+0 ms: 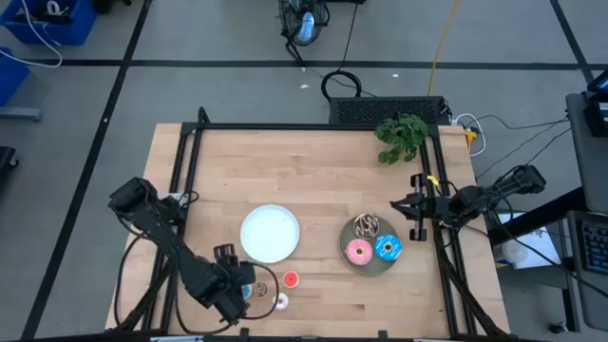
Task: Pick & Place donuts
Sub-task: Put the small blue donut on the white plate
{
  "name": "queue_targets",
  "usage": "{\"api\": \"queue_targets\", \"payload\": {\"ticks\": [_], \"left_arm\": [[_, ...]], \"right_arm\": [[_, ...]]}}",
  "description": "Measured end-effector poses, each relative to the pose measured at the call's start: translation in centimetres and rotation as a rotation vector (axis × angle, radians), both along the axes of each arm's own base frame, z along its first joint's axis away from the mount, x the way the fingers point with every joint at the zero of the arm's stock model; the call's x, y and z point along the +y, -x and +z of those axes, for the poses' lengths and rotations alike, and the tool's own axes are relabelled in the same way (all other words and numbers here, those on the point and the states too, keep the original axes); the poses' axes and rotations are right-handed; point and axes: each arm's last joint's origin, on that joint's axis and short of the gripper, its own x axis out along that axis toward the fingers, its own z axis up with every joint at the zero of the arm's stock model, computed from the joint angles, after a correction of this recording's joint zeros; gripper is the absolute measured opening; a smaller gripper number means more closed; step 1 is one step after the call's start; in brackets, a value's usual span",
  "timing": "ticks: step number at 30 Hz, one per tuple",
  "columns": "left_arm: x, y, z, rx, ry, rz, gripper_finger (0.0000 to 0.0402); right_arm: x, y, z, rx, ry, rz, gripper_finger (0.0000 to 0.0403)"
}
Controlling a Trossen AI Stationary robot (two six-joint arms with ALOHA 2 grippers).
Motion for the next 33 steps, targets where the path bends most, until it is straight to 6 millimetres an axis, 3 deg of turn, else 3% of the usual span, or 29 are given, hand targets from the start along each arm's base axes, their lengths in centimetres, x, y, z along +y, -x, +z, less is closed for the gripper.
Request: {"api": "queue_targets", "payload": {"ticks": [10,23,33], "left_arm": [[-1.0,-0.3,-3.0,-0.047,0.171,-0.041,0.0282],[-0.5,0.2,-5.9,-0.068,0.211,-0.028,0.0287],[0.0,0.6,-7.1,-0.072,0.186,-0.020,0.0288]], "right_arm": [[0.0,0.0,0.0,0.000,-0.002,0.001,0.0000],[0.0,0.0,0.0,0.001,0.001,0.000,0.0000],[0.0,0.0,0.0,0.002,0.001,0.000,0.0000]]}}
